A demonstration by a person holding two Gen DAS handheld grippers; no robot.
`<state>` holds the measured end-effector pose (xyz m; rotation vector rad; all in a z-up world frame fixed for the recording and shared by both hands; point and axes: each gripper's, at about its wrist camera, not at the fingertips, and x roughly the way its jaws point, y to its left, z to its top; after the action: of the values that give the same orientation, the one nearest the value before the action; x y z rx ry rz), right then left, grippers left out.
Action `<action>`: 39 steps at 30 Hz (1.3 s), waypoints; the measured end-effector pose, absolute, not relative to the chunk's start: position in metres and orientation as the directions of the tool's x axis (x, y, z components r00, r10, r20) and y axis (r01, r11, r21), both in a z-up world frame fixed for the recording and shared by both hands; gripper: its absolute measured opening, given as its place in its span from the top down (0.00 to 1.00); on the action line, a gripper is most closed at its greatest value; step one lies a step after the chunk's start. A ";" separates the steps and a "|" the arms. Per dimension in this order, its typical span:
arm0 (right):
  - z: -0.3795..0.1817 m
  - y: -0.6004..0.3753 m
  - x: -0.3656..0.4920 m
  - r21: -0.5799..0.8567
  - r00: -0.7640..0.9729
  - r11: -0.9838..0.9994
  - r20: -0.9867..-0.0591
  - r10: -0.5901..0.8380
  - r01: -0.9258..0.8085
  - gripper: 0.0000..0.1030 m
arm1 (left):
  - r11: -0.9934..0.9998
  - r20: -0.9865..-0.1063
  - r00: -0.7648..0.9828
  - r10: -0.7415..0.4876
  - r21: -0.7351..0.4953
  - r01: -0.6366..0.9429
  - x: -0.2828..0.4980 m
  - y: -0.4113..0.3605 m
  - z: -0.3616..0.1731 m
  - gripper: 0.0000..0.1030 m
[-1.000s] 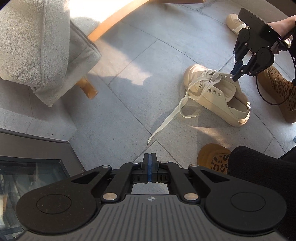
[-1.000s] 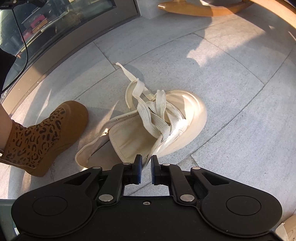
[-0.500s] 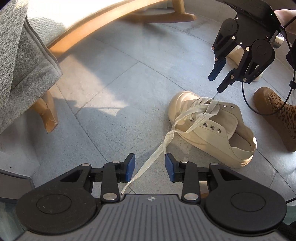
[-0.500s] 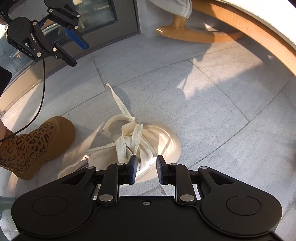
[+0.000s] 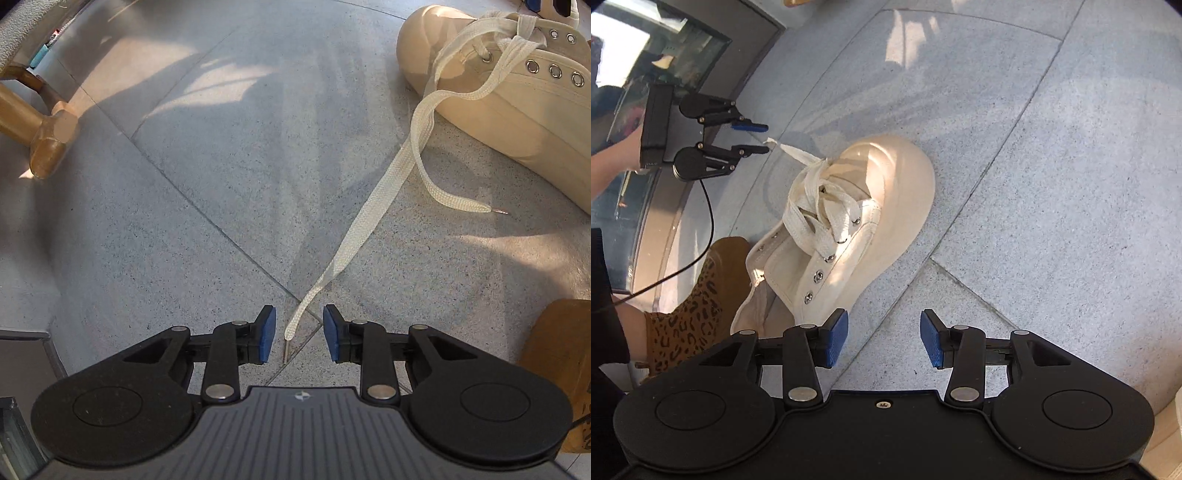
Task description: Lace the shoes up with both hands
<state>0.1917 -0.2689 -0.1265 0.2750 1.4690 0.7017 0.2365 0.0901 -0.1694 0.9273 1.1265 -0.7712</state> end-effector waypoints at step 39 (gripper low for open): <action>-0.133 -0.298 0.208 0.612 0.016 0.778 -0.784 0.621 -0.143 0.45 | 0.483 -0.971 0.235 -0.032 0.191 0.855 0.235 0.073 -0.178 1.00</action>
<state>0.2084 -0.2981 -0.1329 0.4148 1.4413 0.6205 0.2353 0.0735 -0.1784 0.8769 1.1800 -0.7298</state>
